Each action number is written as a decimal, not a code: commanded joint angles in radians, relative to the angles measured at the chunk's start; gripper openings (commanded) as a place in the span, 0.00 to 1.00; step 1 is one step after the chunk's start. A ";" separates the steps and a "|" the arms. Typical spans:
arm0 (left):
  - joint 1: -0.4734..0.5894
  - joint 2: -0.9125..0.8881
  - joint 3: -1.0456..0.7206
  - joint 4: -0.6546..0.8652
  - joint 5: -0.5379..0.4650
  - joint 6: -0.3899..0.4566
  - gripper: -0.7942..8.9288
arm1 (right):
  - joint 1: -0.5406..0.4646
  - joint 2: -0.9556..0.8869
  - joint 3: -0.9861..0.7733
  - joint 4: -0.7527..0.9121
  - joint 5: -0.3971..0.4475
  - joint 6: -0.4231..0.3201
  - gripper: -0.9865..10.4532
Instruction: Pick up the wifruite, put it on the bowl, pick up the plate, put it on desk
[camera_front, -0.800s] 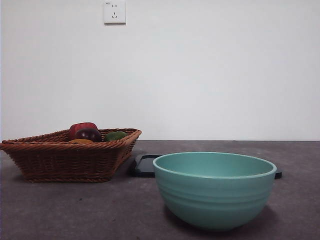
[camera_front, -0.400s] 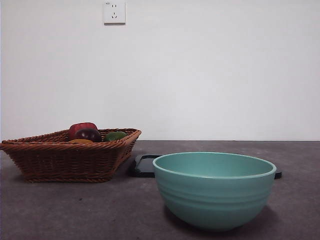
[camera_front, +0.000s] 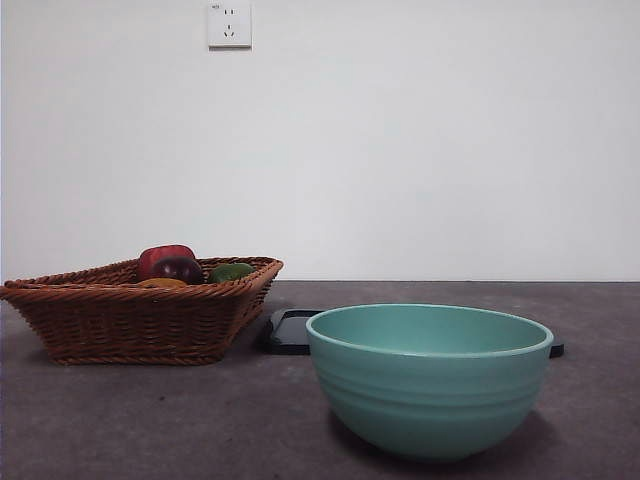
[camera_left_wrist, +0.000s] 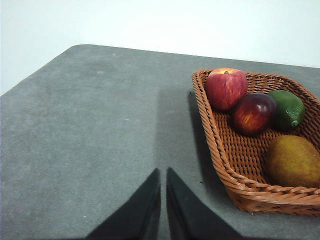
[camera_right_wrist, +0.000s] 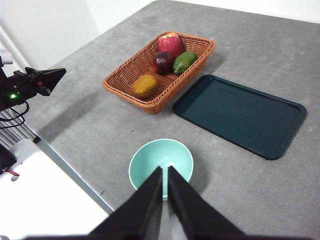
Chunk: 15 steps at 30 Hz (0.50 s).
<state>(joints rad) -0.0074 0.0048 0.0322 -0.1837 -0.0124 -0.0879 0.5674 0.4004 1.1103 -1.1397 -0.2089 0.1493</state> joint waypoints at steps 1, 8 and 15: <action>0.001 -0.002 -0.021 -0.006 0.005 0.008 0.10 | 0.005 0.001 0.018 0.010 0.000 0.007 0.09; 0.001 -0.002 -0.021 -0.006 0.005 0.008 0.10 | 0.005 0.001 0.018 0.010 0.000 0.007 0.09; 0.001 -0.002 -0.021 -0.006 0.005 0.008 0.10 | -0.045 0.001 0.016 0.011 0.003 -0.038 0.09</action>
<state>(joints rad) -0.0074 0.0048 0.0322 -0.1833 -0.0124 -0.0879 0.5304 0.4004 1.1103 -1.1397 -0.2089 0.1440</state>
